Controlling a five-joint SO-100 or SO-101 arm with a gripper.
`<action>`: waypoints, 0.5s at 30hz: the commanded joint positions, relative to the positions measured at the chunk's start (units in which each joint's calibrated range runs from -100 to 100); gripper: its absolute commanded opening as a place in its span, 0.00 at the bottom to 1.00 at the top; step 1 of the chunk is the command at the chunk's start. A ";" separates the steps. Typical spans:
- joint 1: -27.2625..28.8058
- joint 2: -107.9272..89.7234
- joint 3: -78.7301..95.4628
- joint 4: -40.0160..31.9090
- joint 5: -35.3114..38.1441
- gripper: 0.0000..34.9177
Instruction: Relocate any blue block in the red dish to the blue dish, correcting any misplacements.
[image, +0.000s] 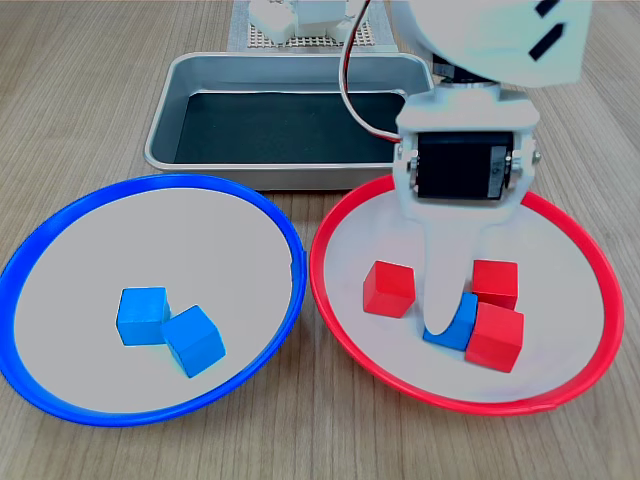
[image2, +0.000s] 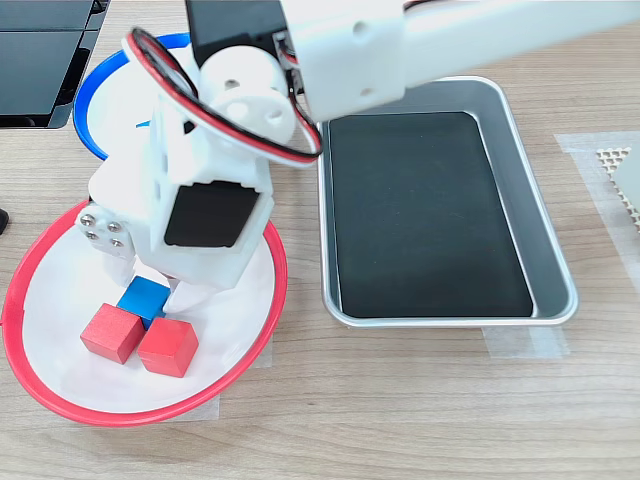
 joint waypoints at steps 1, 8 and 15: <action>-0.95 -3.86 1.15 0.04 0.29 0.00; -2.73 -10.35 5.07 -0.79 0.88 0.00; -2.83 -15.12 10.62 -1.86 1.56 0.00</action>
